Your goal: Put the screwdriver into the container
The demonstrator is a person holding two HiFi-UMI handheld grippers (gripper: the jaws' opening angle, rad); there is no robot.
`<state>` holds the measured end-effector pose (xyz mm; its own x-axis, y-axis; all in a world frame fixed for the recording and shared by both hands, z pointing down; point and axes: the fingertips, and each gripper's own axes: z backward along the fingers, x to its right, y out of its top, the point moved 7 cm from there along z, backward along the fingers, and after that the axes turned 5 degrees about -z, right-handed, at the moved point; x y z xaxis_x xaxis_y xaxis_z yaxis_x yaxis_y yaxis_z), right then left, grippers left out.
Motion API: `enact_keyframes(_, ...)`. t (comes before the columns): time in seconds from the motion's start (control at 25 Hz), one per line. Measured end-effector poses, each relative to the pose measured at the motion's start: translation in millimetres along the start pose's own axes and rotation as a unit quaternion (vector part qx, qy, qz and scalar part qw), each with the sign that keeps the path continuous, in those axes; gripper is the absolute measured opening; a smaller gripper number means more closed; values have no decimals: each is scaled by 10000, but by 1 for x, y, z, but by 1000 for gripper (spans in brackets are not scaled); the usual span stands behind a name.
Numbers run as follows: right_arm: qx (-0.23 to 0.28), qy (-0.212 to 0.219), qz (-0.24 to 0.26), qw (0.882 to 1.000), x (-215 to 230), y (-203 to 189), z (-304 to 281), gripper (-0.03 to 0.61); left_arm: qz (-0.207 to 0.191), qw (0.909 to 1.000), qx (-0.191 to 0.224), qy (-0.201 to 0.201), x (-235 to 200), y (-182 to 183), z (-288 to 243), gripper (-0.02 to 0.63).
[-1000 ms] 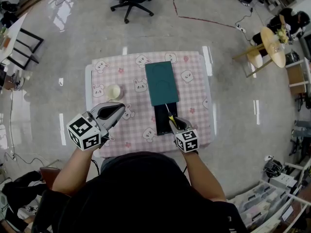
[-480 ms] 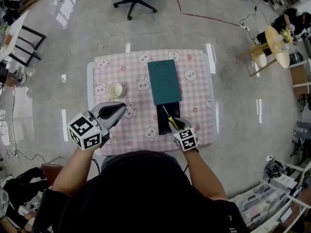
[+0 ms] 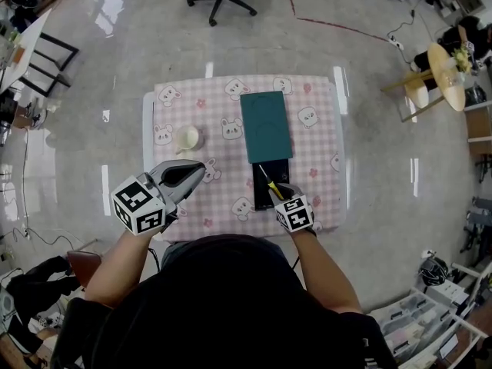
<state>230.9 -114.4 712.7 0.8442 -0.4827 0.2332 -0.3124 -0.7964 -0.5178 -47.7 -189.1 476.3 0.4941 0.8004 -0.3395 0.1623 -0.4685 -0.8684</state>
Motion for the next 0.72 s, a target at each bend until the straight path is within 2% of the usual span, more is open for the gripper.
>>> enact_keyframes(0.72, -640, -17, 42, 9979, 4, 3, -31, 109, 116, 9996, -85, 246, 5, -11, 28, 0)
